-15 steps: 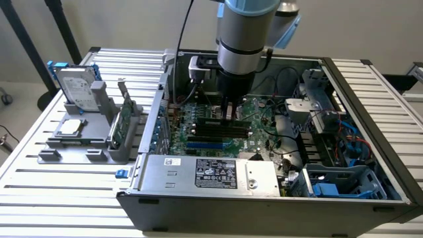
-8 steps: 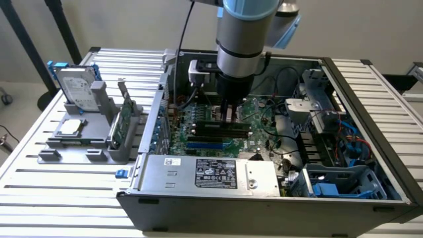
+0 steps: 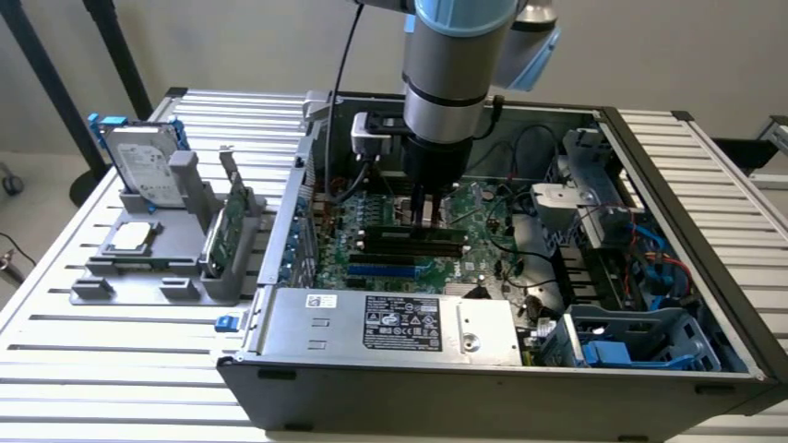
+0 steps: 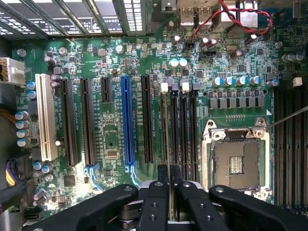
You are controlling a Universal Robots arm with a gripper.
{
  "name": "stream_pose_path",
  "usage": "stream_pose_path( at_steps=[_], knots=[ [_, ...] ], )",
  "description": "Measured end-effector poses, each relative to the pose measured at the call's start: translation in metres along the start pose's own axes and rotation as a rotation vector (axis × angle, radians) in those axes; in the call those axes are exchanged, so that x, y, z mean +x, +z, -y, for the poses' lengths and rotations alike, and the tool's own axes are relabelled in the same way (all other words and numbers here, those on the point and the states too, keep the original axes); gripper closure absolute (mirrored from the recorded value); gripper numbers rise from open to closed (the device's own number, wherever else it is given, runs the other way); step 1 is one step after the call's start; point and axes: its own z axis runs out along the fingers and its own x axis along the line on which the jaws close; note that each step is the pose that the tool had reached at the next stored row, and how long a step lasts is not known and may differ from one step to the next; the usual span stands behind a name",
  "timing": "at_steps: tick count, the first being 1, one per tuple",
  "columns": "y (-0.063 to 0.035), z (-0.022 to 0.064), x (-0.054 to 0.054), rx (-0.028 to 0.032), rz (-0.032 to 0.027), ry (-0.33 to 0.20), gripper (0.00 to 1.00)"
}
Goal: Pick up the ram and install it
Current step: 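Pick up the ram and move it above insertion slot, then insert the ram into the slot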
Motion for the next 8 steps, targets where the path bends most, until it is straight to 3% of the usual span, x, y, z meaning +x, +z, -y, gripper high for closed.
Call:
stream_pose_path(
  at_steps=[8],
  knots=[
    [0.0000, 0.0000, 0.0000, 0.0000, -0.0001, 0.000, 0.86]
  ],
)
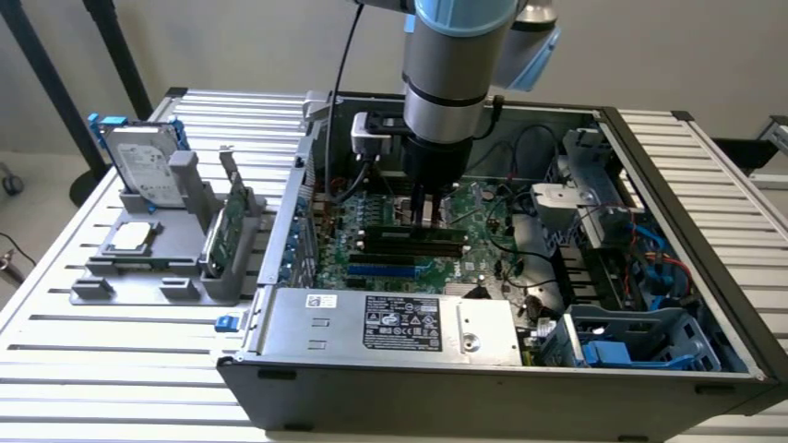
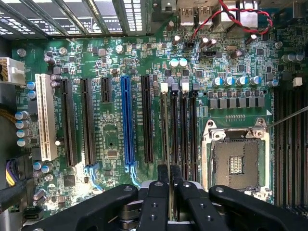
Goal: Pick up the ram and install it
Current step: 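Insert the ram into the slot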
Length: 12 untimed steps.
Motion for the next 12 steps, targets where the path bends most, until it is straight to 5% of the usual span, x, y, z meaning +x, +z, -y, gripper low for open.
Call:
stream_pose_path(
  at_steps=[7, 12],
  knots=[
    [0.0012, 0.0000, -0.0002, -0.0019, -0.0056, 0.000, 0.86],
    [0.0023, 0.0001, -0.0008, -0.0170, -0.0140, 0.001, 0.86]
  ],
)
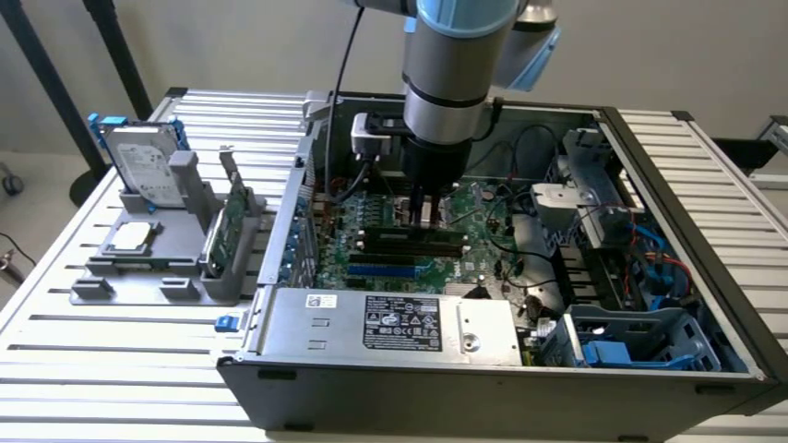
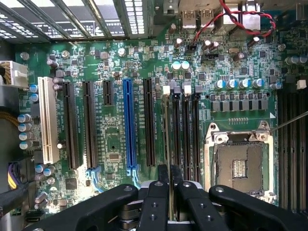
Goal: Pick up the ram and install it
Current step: 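Insert the ram into the slot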
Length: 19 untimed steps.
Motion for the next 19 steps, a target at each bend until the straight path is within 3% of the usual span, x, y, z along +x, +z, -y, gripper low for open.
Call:
stream_pose_path(
  at_steps=[10, 16, 19],
  knots=[
    [0.0022, 0.0011, -0.0036, -0.0012, -0.0072, 0.000, 0.86],
    [0.0040, 0.0009, -0.0074, 0.0019, -0.0217, 0.001, 0.86],
    [0.0053, 0.0009, -0.0079, 0.0025, -0.0260, 0.001, 0.86]
  ],
)
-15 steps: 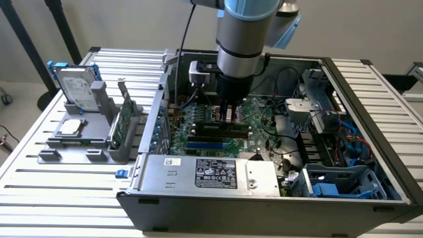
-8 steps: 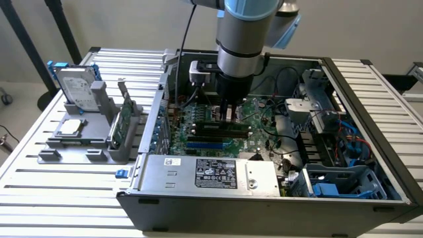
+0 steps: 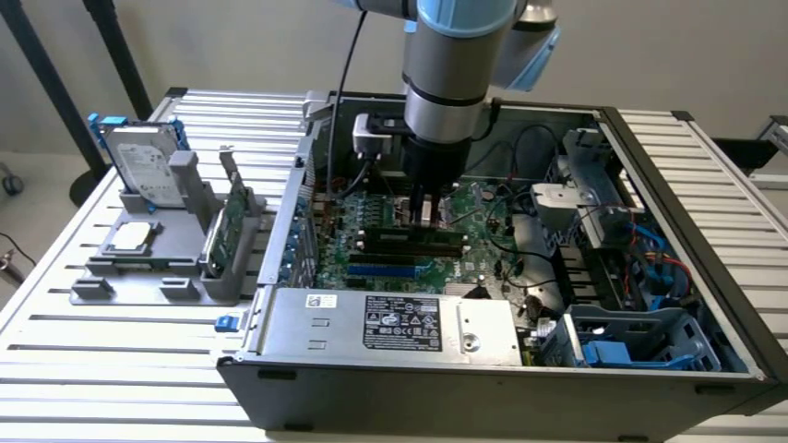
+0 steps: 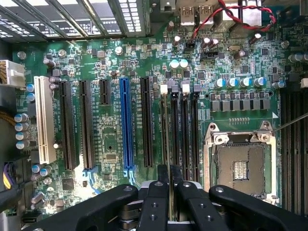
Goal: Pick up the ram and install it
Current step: 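Insert the ram into the slot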
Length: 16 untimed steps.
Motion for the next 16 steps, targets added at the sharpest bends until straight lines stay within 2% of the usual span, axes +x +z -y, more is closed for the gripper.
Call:
stream_pose_path(
  at_steps=[6, 16],
  knots=[
    [0.0018, 0.0002, -0.0003, 0.0004, -0.0059, 0.004, 0.86],
    [0.0030, 0.0002, -0.0014, 0.0009, -0.0098, 0.008, 0.86]
  ],
)
